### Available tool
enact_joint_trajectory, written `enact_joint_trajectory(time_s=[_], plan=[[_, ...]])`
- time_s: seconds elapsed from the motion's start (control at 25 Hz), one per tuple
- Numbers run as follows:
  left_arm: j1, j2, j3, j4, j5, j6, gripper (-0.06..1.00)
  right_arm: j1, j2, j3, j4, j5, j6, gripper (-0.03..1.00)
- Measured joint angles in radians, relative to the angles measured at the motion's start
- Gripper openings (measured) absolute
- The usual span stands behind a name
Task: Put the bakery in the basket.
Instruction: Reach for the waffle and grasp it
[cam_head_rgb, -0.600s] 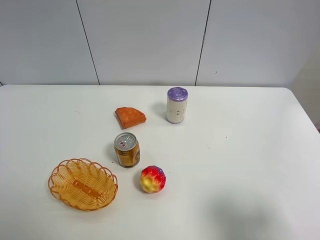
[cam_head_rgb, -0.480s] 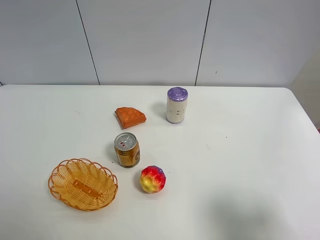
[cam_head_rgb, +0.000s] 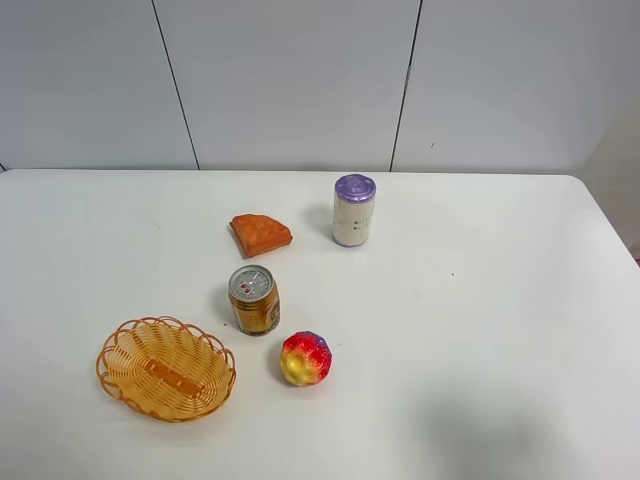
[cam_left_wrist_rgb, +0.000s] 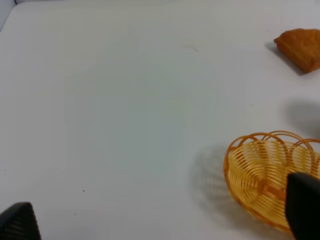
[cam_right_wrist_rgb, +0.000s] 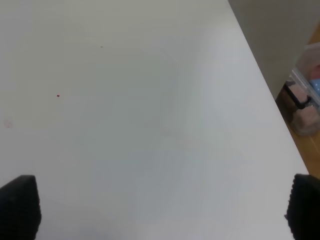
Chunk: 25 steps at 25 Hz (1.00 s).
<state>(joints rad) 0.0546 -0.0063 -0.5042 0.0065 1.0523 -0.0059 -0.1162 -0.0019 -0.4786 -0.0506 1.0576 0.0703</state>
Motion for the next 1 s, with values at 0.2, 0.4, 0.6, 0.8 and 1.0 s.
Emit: enact_joint_trajectory(time_s=[0.2, 0.4, 0.6, 0.8, 1.0], plan=[[0.000, 0.000, 0.000, 0.000, 0.000, 0.000, 0.99, 0.000, 0.000, 0.000, 0.000, 0.000, 0.000, 0.99], [0.000, 0.013, -0.021, 0.005, -0.031, -0.009, 0.99, 0.000, 0.000, 0.000, 0.000, 0.000, 0.000, 0.99], [0.000, 0.157, -0.129, -0.007, -0.265, -0.028, 0.99, 0.000, 0.000, 0.000, 0.000, 0.000, 0.000, 0.99], [0.000, 0.454, -0.269, -0.070, -0.407, -0.030, 0.99, 0.000, 0.000, 0.000, 0.000, 0.000, 0.000, 0.99], [0.000, 0.775, -0.402, -0.215, -0.478, -0.030, 0.99, 0.000, 0.000, 0.000, 0.000, 0.000, 0.000, 0.99]])
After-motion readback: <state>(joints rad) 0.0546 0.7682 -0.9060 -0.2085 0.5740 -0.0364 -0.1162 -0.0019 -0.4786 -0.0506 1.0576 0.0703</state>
